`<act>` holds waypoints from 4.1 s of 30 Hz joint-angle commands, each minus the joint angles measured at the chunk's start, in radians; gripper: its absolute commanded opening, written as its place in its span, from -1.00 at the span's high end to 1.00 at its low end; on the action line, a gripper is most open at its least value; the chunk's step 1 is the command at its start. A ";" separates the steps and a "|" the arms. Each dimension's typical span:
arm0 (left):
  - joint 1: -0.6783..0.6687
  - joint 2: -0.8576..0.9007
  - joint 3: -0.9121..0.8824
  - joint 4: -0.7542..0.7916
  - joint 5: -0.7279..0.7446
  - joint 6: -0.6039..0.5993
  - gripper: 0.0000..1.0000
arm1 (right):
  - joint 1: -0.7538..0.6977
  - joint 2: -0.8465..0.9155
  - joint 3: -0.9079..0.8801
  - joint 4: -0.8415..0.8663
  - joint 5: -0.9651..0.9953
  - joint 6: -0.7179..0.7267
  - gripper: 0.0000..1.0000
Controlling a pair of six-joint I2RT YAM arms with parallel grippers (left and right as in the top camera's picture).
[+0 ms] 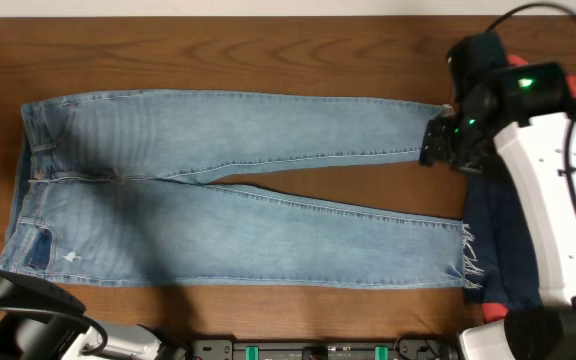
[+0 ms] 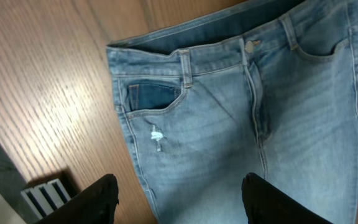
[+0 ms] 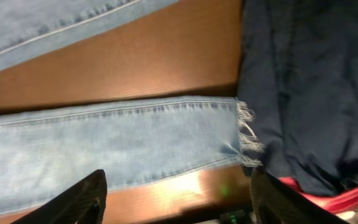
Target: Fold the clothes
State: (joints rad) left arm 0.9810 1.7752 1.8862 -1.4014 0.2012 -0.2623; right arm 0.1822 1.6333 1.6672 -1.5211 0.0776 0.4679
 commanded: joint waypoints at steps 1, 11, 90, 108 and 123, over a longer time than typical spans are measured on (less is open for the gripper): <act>0.005 0.004 -0.002 0.004 0.023 0.025 -0.31 | -0.056 -0.005 -0.139 0.091 0.008 0.023 -0.30; -0.012 0.005 -0.068 0.020 0.070 -0.004 -0.30 | -0.370 -0.004 -0.502 0.423 -0.125 0.008 0.49; 0.140 0.348 -0.545 0.630 -0.003 0.124 0.73 | -0.436 -0.296 -0.865 0.612 -0.459 -0.293 -0.43; 0.141 0.347 -0.539 0.621 0.035 0.124 0.88 | -0.418 -0.259 -1.014 0.565 -0.380 -0.035 0.05; 0.141 0.347 -0.537 0.618 0.053 0.123 0.88 | -0.356 -0.259 -1.156 0.713 -0.383 -0.001 0.67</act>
State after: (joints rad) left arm 1.1255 2.0499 1.3716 -0.7799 0.2577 -0.1524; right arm -0.1932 1.3632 0.5346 -0.8242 -0.3176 0.4473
